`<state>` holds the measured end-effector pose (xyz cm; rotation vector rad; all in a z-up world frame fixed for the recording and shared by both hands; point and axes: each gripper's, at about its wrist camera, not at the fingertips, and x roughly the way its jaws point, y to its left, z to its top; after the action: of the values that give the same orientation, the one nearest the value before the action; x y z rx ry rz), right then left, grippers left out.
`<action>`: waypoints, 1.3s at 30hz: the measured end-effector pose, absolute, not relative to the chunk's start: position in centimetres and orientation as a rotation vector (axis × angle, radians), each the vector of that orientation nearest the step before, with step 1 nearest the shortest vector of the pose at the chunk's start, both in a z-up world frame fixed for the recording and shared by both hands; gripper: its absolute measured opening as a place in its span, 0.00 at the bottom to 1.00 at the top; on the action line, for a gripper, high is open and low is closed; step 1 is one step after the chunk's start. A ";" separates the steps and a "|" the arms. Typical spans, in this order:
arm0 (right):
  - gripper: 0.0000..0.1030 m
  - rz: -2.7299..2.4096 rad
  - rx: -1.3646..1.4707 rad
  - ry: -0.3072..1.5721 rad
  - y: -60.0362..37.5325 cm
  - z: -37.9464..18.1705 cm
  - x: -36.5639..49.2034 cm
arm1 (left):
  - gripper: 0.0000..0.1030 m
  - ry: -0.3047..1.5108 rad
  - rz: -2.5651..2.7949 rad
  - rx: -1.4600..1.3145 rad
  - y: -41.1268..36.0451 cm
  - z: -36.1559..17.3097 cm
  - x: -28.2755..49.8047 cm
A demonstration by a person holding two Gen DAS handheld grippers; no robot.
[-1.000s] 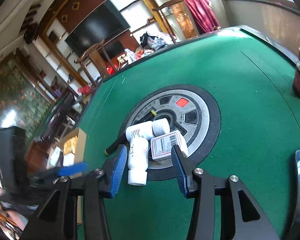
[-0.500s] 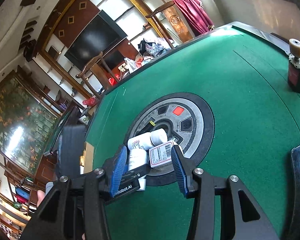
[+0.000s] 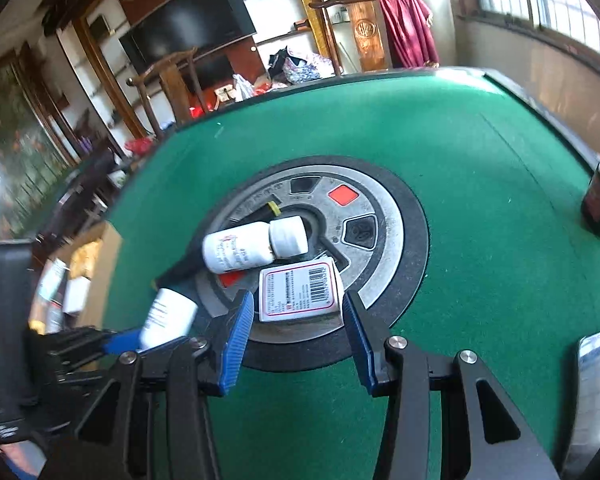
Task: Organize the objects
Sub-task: 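Grasp the tall white bottle on the dial with the left tool, then grasp the white barcode medicine box with the right tool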
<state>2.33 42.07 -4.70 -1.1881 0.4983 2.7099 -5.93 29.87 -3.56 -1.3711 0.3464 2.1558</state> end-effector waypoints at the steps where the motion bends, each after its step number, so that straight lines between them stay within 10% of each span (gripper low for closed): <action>1: 0.45 2.711 -1.198 0.486 42.0 -4.9 2.1 | 0.33 0.347 2.155 -1.369 29.9 -3.6 -6.0; 39: 0.44 2.682 -1.251 0.349 39.9 -5.1 1.4 | 0.33 0.358 2.196 -1.330 30.1 -3.8 -5.9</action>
<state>1.39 39.86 -5.12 -1.2513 0.3485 2.6820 -5.93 30.14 -3.84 -1.3297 0.3581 2.1961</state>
